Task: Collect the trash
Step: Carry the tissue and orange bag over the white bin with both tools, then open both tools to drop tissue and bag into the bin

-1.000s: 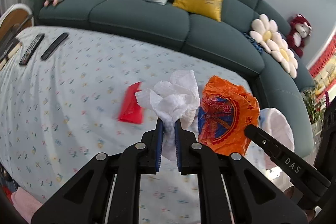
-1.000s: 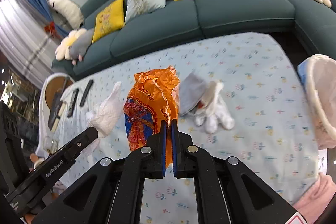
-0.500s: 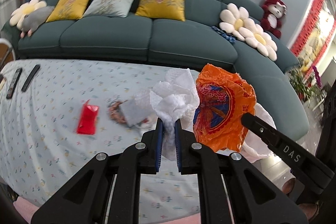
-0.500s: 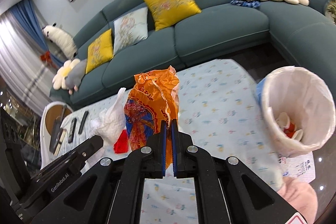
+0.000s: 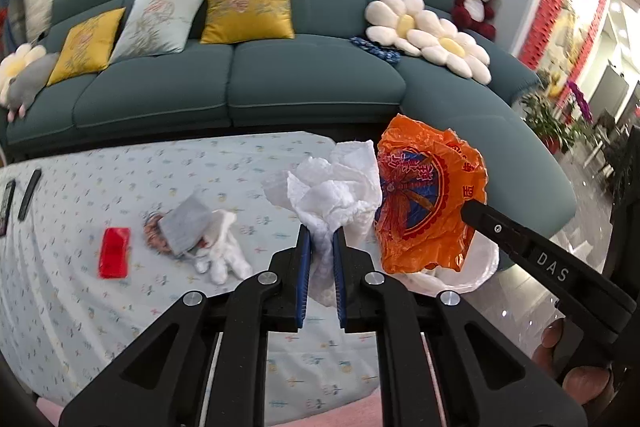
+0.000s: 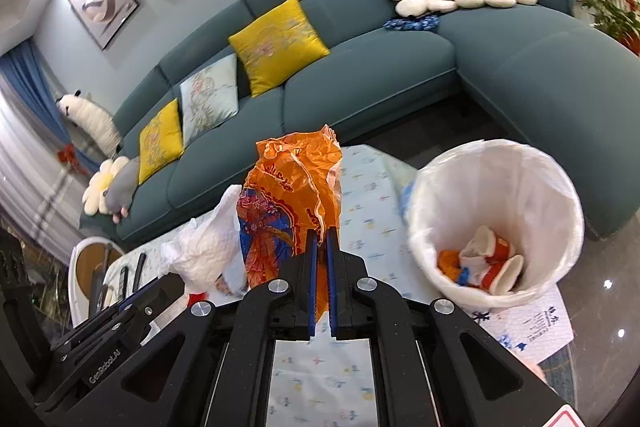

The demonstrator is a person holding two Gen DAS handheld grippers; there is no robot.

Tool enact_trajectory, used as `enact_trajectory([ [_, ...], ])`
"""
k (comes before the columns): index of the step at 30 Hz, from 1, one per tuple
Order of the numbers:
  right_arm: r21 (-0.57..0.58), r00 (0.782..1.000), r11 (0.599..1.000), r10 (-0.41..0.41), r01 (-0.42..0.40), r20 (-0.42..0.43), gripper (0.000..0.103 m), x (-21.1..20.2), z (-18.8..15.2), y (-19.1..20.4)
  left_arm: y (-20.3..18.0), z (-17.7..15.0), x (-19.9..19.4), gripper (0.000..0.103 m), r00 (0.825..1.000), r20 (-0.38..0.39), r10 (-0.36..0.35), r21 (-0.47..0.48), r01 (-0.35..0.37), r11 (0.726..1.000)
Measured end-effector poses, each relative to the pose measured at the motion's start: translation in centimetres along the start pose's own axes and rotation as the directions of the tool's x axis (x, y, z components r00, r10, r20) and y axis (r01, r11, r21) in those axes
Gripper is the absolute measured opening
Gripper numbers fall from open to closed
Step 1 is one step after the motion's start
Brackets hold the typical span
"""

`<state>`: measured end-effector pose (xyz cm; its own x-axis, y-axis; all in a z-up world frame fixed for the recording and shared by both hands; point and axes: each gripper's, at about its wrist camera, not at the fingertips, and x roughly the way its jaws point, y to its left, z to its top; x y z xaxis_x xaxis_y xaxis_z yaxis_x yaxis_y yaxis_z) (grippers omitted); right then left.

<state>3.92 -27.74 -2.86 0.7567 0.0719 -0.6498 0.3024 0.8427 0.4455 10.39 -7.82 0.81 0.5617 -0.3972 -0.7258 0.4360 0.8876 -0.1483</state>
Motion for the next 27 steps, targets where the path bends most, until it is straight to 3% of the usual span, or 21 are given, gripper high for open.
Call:
enact_trajectory([
  [15, 0.095, 0.995, 0.992, -0.087, 0.083, 0.04, 0.005, -2.1, 1.8, -8.9, -9.6, 1.2, 3.1, 0.011, 0.997, -0.027, -0.068, 0.131, 0.071, 0.989],
  [27, 0.173, 0.987, 0.973, -0.158, 0.15, 0.03, 0.005, -2.0, 2.2, -15.0, -14.2, 1.3, 6.5, 0.011, 0.992, -0.079, -0.097, 0.195, 0.111, 0.974],
])
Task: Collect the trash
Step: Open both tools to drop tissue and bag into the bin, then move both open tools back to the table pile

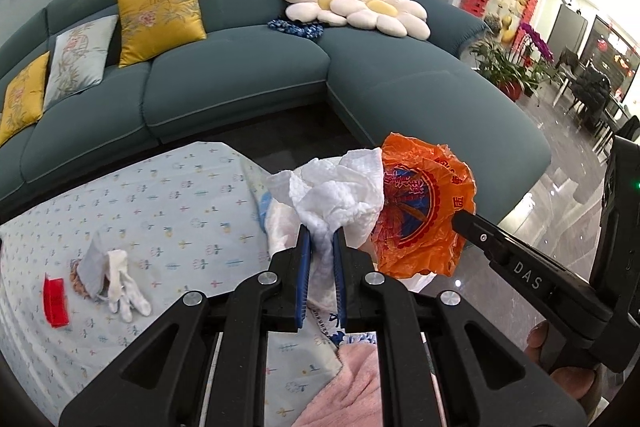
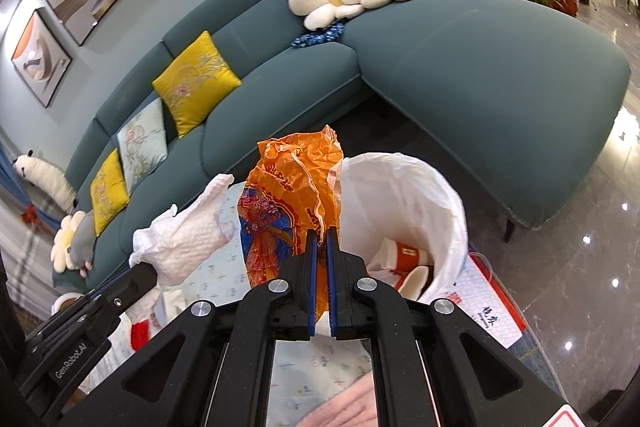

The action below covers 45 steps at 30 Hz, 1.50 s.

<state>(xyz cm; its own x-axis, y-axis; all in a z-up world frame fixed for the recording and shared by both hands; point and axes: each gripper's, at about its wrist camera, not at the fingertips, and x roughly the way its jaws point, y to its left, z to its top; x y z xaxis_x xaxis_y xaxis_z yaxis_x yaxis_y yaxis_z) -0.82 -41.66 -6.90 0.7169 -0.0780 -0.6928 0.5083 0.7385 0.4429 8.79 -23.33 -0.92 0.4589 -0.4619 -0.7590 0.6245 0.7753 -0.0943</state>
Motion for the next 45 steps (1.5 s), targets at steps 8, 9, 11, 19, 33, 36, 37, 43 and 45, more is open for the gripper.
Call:
enact_trajectory([
  [8, 0.008, 1.0, 1.0, -0.027, 0.027, -0.013, 0.005, 1.5, 0.5, -1.2, -1.2, 0.5, 2.4, 0.011, 0.999, -0.033, -0.021, -0.002, 0.021, 1.0],
  [9, 0.007, 0.999, 1.0, -0.028, 0.028, -0.015, 0.005, 1.7, 0.6, -1.3, -1.2, 0.5, 2.8, 0.011, 0.999, -0.037, -0.023, -0.005, 0.022, 1.0],
  [11, 0.007, 0.999, 0.999, -0.031, 0.031, -0.02, 0.005, 2.0, 0.5, -1.4, -1.3, 0.7, 3.2, 0.011, 0.999, -0.043, -0.024, -0.008, 0.024, 1.0],
  [19, -0.009, 0.998, 0.998, -0.056, 0.055, -0.034, 0.014, 3.4, 0.6, -0.5, -0.7, 0.8, 4.3, 0.032, 0.999, -0.048, -0.015, -0.049, 0.013, 0.999],
  [33, -0.041, 0.998, 0.997, -0.059, 0.058, -0.025, 0.039, 3.1, 0.0, 1.8, 2.5, 0.4, 2.6, 0.051, 0.999, -0.025, 0.024, -0.128, -0.027, 0.991],
  [36, -0.058, 0.998, 0.997, -0.056, 0.054, -0.024, 0.04, 2.8, -0.4, 2.8, 3.5, 0.1, 2.0, 0.052, 0.999, -0.02, 0.03, -0.148, -0.033, 0.988],
  [37, -0.064, 0.998, 0.997, -0.055, 0.053, -0.023, 0.04, 2.7, -0.5, 3.1, 3.9, 0.0, 1.7, 0.052, 0.999, -0.018, 0.035, -0.153, -0.037, 0.987],
  [43, -0.104, 0.999, 0.994, -0.038, 0.035, -0.029, 0.041, 2.2, -1.3, 5.6, 6.9, -1.0, 0.1, 0.052, 0.998, -0.008, 0.059, -0.209, -0.059, 0.976],
  [45, -0.117, 0.999, 0.993, -0.029, 0.025, -0.036, 0.042, 2.3, -1.9, 6.5, 8.1, -1.4, -0.6, 0.052, 0.997, -0.004, 0.074, -0.224, -0.073, 0.972],
])
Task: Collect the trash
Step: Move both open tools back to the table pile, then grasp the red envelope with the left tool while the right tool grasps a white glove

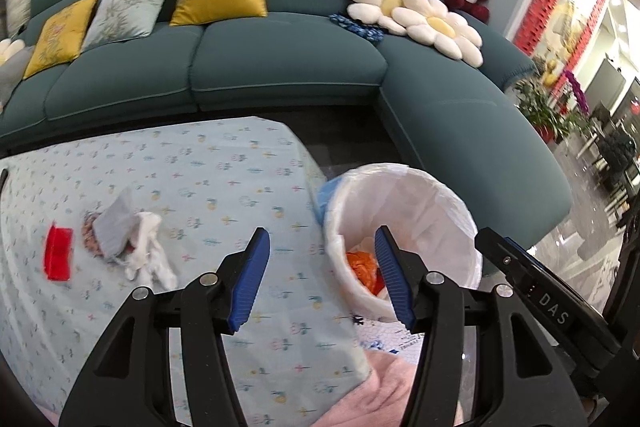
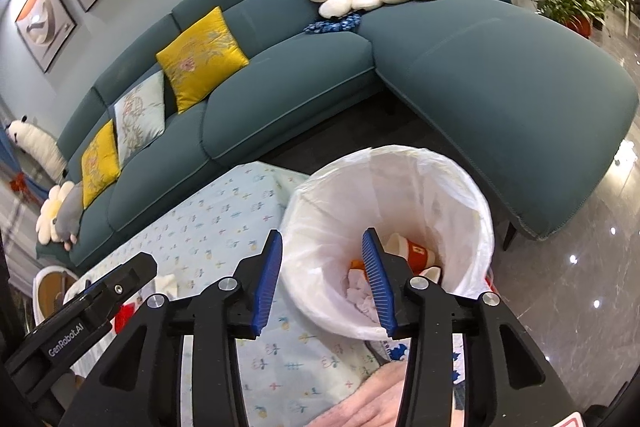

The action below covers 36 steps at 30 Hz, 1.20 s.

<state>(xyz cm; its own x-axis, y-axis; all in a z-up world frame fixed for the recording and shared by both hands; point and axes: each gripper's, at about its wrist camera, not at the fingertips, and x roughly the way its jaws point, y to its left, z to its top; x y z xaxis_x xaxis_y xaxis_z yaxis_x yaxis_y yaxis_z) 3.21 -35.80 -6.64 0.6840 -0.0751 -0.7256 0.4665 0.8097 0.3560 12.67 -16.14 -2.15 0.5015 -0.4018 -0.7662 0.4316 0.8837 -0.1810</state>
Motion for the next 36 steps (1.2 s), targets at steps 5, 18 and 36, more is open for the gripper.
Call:
enact_trajectory([
  [5, -0.047, 0.999, 0.999, 0.025, -0.027, -0.026, 0.042, 0.4, -1.3, 3.3, 3.7, -0.6, -1.1, 0.057, 0.999, 0.012, 0.033, -0.057, -0.032, 0.998],
  [18, -0.161, 0.992, 0.983, 0.078, -0.094, -0.102, 0.042, 2.1, -4.8, 12.1, 15.2, -3.0, -3.1, 0.058, 0.991, -0.002, 0.136, -0.19, -0.134, 0.973],
  [36, -0.273, 0.968, 0.954, 0.055, -0.123, -0.246, 0.049, 9.0, -10.2, 22.1, 32.2, -8.0, -2.3, 0.072, 0.952, -0.118, 0.281, -0.383, -0.305, 0.872],
])
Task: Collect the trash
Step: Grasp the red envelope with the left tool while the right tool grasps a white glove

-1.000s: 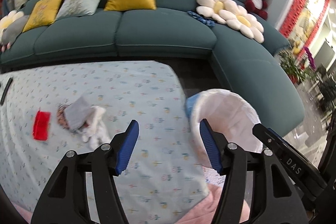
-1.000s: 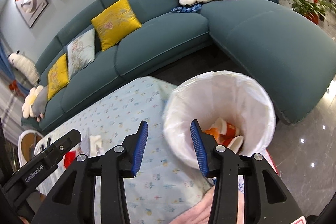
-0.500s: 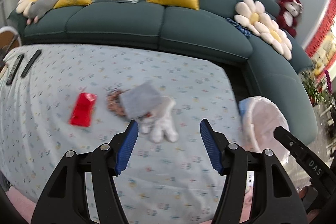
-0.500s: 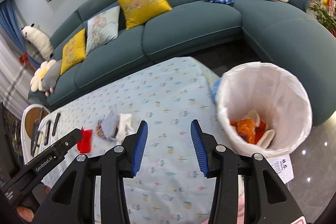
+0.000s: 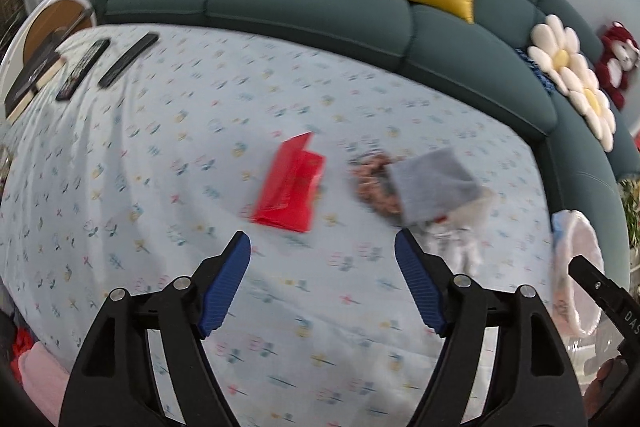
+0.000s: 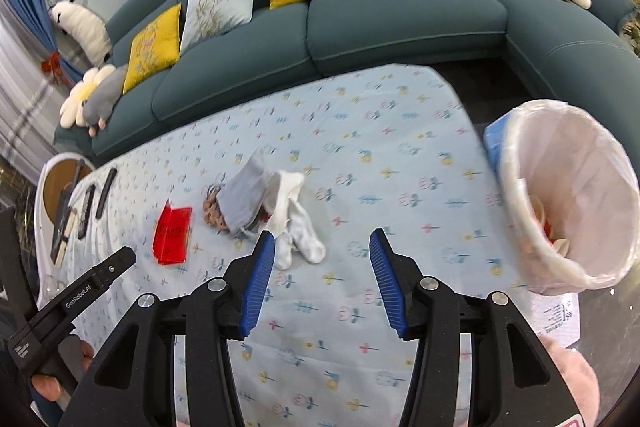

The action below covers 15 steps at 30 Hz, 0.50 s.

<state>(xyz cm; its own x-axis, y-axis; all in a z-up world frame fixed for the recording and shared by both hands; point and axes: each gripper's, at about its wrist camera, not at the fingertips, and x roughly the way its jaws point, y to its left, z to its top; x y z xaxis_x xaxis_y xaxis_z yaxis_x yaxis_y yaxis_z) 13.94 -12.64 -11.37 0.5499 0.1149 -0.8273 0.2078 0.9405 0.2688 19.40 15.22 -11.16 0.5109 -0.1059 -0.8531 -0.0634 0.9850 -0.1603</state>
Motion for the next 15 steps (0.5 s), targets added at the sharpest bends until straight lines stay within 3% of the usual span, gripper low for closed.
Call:
enact_trajectory([
  [5, -0.022, 0.999, 1.0, -0.005, 0.004, -0.047, 0.049, 3.5, 0.4, 2.4, 1.9, 0.4, 2.2, 0.083, 1.0, -0.019, 0.024, -0.009, -0.024, 1.0],
  [15, -0.022, 0.992, 0.998, -0.056, 0.054, -0.113, 0.049, 9.5, 1.7, 3.7, 2.6, 2.0, 7.2, 0.084, 0.998, -0.048, 0.038, 0.032, -0.037, 0.999],
])
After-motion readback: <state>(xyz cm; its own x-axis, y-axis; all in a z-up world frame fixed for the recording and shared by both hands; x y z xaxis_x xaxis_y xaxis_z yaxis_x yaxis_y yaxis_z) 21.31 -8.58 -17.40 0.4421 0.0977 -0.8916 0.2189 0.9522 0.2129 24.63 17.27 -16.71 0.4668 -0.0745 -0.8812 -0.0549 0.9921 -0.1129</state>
